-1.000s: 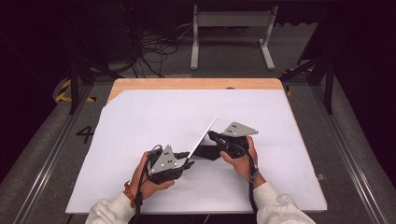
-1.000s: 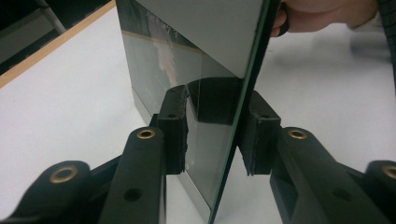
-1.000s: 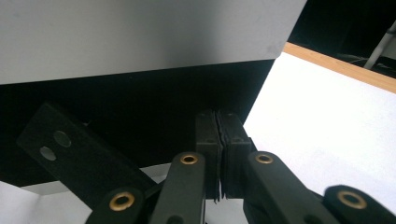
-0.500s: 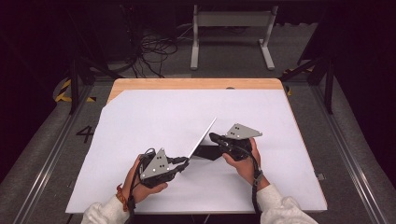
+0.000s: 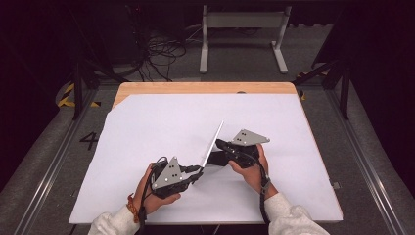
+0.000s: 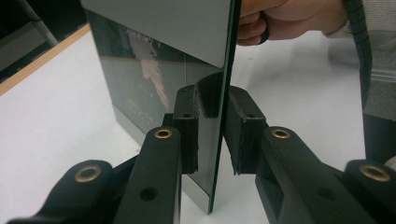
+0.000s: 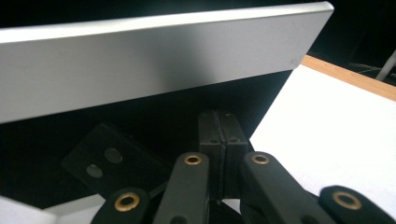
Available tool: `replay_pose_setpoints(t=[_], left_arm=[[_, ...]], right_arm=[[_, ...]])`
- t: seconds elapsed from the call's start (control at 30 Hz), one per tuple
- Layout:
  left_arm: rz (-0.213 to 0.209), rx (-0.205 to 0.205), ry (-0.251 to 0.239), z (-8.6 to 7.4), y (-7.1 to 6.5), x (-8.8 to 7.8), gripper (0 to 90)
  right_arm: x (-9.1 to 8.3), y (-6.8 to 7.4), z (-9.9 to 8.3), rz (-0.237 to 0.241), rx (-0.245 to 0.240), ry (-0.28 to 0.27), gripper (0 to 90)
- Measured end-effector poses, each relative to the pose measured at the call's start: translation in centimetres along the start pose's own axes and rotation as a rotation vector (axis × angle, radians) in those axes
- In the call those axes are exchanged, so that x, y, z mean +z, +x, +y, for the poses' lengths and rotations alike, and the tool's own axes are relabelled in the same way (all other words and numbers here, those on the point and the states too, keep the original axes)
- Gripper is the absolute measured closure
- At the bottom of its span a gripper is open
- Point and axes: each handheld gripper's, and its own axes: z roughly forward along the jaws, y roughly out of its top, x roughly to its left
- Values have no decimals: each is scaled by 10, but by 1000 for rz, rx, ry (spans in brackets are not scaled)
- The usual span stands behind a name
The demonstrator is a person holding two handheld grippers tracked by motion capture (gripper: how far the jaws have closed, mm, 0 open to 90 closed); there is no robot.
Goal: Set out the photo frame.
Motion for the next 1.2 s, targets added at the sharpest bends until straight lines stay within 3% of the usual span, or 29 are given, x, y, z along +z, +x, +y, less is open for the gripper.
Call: replay_pose_setpoints(t=[0.17, 0.33, 0.77, 0.87, 1.0, 1.2], left_arm=[[-14, -17, -7, 2, -1, 4, 742], [-35, -40, -21, 2, -2, 7, 729], [-51, -23, -31, 5, -4, 14, 687], [-48, 6, -14, 5, -5, 13, 682], [-37, 40, 3, 2, -4, 8, 648], [-29, 10, -1, -6, 4, -6, 676]], right_arm=[[3, 3, 0, -20, -21, -5, 900], [4, 2, 0, -7, -17, -10, 900], [5, 4, -1, 10, -9, -16, 899], [5, 4, -1, -1, -12, -12, 877], [-1, 3, -1, 12, 8, -13, 864], [-16, -1, 1, 14, 9, -11, 861]])
